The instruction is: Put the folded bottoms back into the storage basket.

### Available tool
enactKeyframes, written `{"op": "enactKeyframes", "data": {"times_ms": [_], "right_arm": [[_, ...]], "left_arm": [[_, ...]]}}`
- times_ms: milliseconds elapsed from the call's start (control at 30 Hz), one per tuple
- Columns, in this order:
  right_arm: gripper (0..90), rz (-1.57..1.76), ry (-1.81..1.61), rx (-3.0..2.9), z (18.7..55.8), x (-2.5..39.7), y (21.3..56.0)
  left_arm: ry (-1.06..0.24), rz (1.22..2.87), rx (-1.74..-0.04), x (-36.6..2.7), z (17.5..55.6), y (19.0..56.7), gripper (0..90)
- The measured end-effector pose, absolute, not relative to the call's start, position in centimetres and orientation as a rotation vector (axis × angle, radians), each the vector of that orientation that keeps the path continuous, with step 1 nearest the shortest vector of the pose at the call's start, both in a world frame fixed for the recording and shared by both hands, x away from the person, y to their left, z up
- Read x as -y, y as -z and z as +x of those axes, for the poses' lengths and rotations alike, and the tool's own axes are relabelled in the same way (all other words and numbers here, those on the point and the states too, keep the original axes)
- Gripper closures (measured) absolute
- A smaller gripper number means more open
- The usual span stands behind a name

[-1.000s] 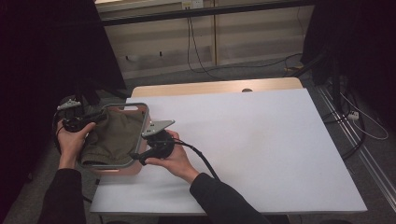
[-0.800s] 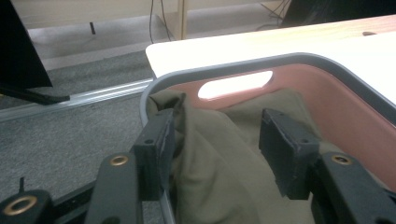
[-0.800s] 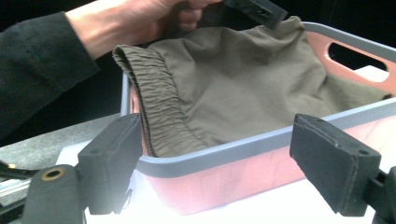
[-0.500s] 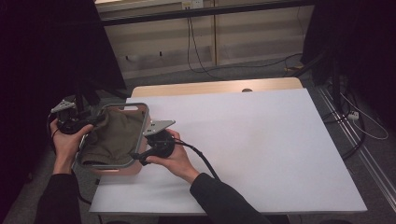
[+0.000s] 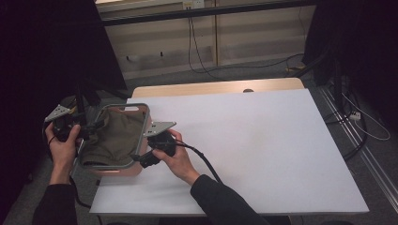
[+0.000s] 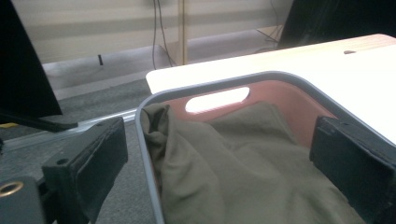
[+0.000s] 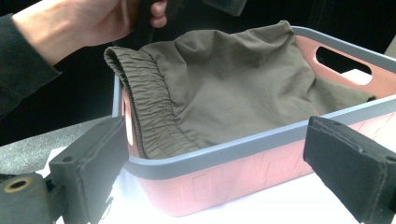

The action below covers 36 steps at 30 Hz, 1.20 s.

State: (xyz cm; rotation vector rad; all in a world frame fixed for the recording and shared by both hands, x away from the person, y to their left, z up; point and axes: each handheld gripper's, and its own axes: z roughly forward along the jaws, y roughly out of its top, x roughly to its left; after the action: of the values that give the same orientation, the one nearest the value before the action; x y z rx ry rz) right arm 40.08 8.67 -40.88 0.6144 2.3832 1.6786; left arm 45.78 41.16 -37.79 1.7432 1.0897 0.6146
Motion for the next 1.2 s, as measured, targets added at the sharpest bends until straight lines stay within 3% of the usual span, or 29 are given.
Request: {"op": "enactKeyframes", "data": {"times_ms": [900,1200], "right_arm": [[3.1,0.693,-1.588,-2.335,39.0,-7.1,41.1],[3.2,0.69,-1.577,-2.334,38.5,-6.5,41.2]], "left_arm": [[-0.672,1.778,-0.983,-38.3,39.0,37.0,7.8],[-0.624,1.744,-0.985,-37.6,37.2,37.1,7.8]]}}
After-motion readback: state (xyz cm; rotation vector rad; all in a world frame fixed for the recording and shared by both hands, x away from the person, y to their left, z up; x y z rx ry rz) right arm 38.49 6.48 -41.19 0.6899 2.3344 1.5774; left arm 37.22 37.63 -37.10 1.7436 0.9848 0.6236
